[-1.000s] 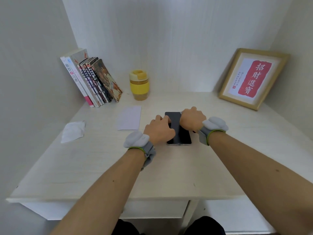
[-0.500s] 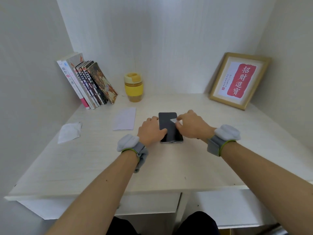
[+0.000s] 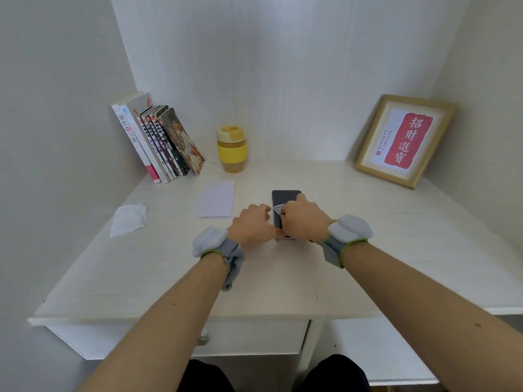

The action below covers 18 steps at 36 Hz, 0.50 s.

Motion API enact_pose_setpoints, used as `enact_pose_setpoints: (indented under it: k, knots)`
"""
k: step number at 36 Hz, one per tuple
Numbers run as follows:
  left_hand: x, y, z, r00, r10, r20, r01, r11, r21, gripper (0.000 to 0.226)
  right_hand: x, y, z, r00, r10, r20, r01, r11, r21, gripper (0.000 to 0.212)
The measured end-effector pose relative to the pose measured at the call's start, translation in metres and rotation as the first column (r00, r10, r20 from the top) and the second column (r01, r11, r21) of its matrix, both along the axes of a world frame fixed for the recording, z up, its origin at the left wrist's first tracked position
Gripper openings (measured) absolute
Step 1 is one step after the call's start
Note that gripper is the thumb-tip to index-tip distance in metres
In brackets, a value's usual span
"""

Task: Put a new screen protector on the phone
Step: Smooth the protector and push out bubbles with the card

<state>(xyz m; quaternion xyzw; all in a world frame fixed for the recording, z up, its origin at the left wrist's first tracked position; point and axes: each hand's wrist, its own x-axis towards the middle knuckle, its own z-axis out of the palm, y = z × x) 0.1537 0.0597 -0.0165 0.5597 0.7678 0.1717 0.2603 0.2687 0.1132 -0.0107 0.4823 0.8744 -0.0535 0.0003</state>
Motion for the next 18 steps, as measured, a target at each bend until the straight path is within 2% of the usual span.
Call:
enact_pose_setpoints:
  k: [5,9,14,16,18]
  knots:
    - [-0.0025,-0.0021,0.0026,0.999,-0.013,0.034,0.013,1.000,-0.006,0.108,0.0010,0.0044,0.0023,1.000,0.019,0.017,-0.019,1.000,-0.015,0.021]
    - [-0.0024,-0.0031,0.0048,0.999,-0.027,0.018,0.027,0.999,-0.024,0.112,0.0008,0.0031,0.0022,0.997,0.046,0.064,-0.046,0.999,0.000,0.025]
    - [-0.0020,-0.0023,0.0069,0.999,-0.029,0.018,0.030,0.999,-0.036,0.113,-0.0061,0.0025,0.0078,0.999,0.013,0.038,-0.014,1.000,0.020,0.028]
    - [-0.0035,-0.0002,0.0056,0.999,-0.024,0.027,0.025,0.999,-0.041,0.109,-0.0043,0.0015,0.0081,0.999,0.041,0.036,-0.042,0.999,0.028,0.021]
    - [-0.0055,0.0033,0.0025,0.999,-0.024,0.028,0.024,0.999,-0.032,0.098,0.0001,0.0006,0.0072,0.997,0.071,0.039,-0.072,0.997,0.029,0.025]
